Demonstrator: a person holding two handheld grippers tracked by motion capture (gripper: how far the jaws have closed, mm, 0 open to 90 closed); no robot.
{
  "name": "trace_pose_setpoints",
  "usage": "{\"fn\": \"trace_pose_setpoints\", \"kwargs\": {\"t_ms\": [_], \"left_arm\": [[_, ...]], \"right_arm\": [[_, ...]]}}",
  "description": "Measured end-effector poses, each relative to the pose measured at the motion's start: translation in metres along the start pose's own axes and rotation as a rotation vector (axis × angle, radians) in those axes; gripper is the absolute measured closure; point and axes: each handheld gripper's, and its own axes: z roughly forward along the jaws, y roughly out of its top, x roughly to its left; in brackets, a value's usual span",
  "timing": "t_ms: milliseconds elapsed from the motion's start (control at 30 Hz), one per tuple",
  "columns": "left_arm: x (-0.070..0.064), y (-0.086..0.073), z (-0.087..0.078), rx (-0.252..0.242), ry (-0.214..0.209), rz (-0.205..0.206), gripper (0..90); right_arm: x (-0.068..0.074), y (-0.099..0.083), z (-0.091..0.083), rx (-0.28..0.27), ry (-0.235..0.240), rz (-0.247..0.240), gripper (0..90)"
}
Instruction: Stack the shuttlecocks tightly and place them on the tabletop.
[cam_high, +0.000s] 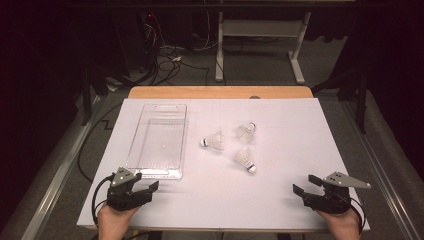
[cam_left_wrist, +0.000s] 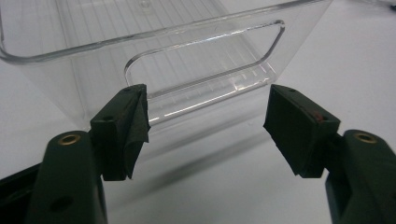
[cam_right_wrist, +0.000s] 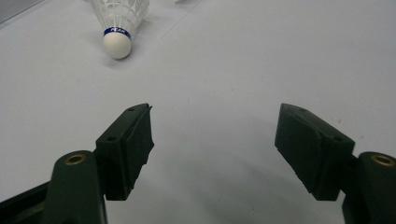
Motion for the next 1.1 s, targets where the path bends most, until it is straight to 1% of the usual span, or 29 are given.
{"fn": "trace_pose_setpoints", "kwargs": {"t_ms": [233, 733, 800, 1100], "left_arm": [[0.0004, -0.0021, 0.0002, -0.006, 0.001, -0.001, 31.4], [0.0020, -0.0061, 0.0011, -0.004, -0.013, -0.014, 31.4], [0.0016, -0.0067, 0.0018, -0.002, -0.014, -0.013, 31.4], [0.0012, -0.0083, 0.0007, -0.007, -0.024, -0.016, 31.6]], "right_arm": [[-0.0003, 0.0000, -0.0002, -0.001, -0.001, -0.001, 27.8], [-0.0004, 0.0001, -0.0003, -0.002, -0.002, -0.002, 27.8], [-0.0012, 0.0001, -0.0010, -0.006, -0.004, 0.007, 27.8], [-0.0008, 0.0006, -0.0020, -0.012, -0.013, 0.013, 27.7]]}}
